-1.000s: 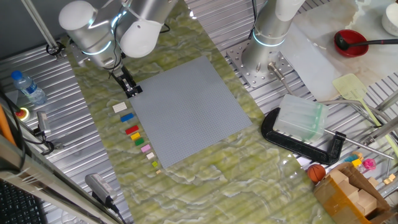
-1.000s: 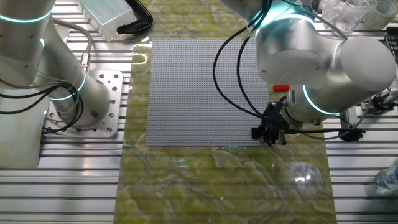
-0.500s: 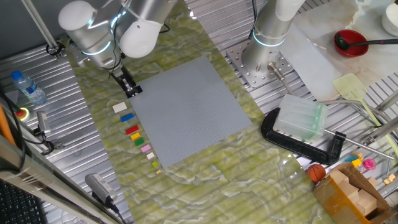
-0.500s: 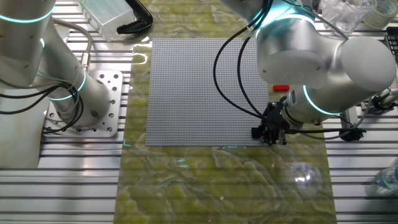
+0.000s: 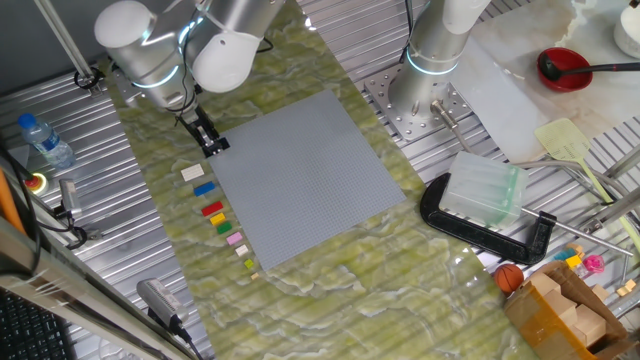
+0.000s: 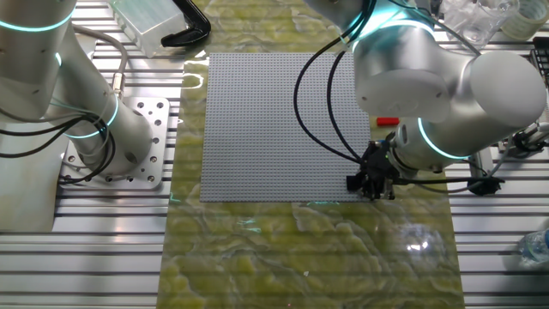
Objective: Build with small Lego blocks
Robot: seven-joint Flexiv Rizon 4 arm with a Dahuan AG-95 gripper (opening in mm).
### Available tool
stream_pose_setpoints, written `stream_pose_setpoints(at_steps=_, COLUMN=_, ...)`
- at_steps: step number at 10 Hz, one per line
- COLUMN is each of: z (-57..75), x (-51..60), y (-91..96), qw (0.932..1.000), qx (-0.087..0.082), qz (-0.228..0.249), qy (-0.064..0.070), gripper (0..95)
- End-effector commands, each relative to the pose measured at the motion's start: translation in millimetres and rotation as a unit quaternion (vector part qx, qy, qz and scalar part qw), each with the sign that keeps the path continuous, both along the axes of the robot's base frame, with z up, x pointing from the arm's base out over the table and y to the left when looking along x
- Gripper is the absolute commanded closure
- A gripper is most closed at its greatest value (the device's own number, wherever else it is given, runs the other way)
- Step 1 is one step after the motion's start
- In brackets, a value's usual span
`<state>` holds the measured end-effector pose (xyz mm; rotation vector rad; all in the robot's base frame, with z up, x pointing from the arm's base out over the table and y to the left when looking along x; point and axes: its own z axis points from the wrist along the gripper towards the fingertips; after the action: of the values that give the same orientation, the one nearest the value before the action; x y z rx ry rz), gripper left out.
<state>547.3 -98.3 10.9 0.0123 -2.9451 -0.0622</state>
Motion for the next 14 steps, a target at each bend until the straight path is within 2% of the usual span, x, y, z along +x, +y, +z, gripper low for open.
stream_pose_setpoints(at_steps=1, z=-43.6, x=-7.3, y=0.9, qw=1.0, qx=0.001, qz=0.002, qy=-0.002, gripper=95.0)
stream_pose_setpoints(at_steps=2, z=-44.2, x=-7.3, y=0.9, qw=1.0, qx=0.001, qz=0.003, qy=-0.001, gripper=76.0)
stream_pose_setpoints(at_steps=4, z=-44.2, x=-7.3, y=0.9, qw=1.0, qx=0.003, qz=0.006, qy=-0.002, gripper=76.0)
stream_pose_setpoints(at_steps=5, z=-44.2, x=-7.3, y=0.9, qw=1.0, qx=0.004, qz=0.007, qy=-0.002, gripper=57.0)
stream_pose_setpoints(at_steps=7, z=-44.5, x=-7.3, y=1.0, qw=0.9999, qx=0.007, qz=0.01, qy=-0.002, gripper=57.0)
stream_pose_setpoints(at_steps=8, z=-44.5, x=-7.2, y=1.0, qw=0.9998, qx=0.014, qz=0.01, qy=-0.002, gripper=38.0)
stream_pose_setpoints(at_steps=10, z=-42.2, x=-7.3, y=1.2, qw=0.9994, qx=0.034, qz=0.006, qy=-0.002, gripper=38.0)
stream_pose_setpoints(at_steps=14, z=-26.7, x=-6.9, y=2.1, qw=0.9997, qx=0.023, qz=0.013, qy=-0.002, gripper=38.0)
